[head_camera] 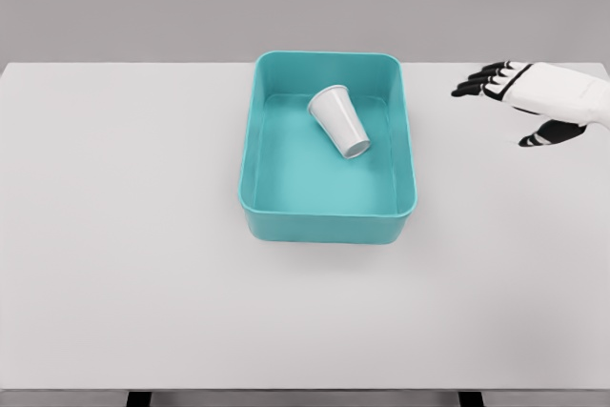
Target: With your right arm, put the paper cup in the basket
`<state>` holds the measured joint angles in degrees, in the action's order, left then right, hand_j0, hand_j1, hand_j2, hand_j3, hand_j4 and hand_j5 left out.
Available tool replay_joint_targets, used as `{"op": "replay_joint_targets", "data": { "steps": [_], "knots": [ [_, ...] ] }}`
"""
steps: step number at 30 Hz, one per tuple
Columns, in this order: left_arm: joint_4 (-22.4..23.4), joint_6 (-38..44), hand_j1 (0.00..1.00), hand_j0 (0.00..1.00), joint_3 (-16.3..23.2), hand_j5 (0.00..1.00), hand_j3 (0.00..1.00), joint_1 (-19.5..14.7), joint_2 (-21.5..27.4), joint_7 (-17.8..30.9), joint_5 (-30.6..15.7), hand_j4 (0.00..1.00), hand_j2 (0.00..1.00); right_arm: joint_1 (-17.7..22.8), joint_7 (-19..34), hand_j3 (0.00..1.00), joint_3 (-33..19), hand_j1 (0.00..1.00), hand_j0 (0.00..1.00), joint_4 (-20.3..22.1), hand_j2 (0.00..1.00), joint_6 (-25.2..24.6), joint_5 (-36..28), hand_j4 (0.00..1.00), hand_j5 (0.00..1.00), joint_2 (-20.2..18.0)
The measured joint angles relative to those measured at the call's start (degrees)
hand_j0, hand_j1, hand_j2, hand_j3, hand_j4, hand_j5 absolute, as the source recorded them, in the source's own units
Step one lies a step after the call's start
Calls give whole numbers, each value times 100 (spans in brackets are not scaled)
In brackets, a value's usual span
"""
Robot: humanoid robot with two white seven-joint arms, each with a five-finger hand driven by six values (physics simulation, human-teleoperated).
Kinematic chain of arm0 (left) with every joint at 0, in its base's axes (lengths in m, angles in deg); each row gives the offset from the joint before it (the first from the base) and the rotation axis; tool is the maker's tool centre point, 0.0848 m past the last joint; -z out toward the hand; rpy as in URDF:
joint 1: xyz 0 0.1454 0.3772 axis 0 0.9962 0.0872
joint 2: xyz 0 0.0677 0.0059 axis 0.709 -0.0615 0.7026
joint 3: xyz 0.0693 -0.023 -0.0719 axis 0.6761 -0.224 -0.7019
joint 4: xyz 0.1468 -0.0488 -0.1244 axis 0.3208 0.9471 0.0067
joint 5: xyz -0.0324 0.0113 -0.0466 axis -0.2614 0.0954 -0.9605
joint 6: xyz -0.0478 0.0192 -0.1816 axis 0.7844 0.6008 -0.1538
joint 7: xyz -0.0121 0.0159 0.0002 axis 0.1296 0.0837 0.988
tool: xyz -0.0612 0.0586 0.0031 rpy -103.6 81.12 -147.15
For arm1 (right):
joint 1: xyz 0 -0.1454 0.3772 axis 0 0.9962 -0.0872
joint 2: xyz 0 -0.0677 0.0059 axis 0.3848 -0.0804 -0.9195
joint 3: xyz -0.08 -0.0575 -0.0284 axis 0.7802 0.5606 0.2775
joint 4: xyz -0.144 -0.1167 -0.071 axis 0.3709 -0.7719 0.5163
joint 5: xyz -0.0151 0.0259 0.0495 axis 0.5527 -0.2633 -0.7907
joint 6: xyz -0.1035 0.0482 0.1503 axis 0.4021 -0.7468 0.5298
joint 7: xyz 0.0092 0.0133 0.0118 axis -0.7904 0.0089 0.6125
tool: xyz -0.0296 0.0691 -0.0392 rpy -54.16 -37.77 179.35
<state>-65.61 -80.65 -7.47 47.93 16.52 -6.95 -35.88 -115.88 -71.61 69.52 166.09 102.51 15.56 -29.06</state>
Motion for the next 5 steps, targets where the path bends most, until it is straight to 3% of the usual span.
{"op": "replay_joint_targets", "data": {
  "steps": [5],
  "knots": [
    [10,2,100,100,-2,100,100,44,0,1,-4,100,100,158,22,100,10,100,100,45,100,1,61,100,100,-52]
  ]
}}
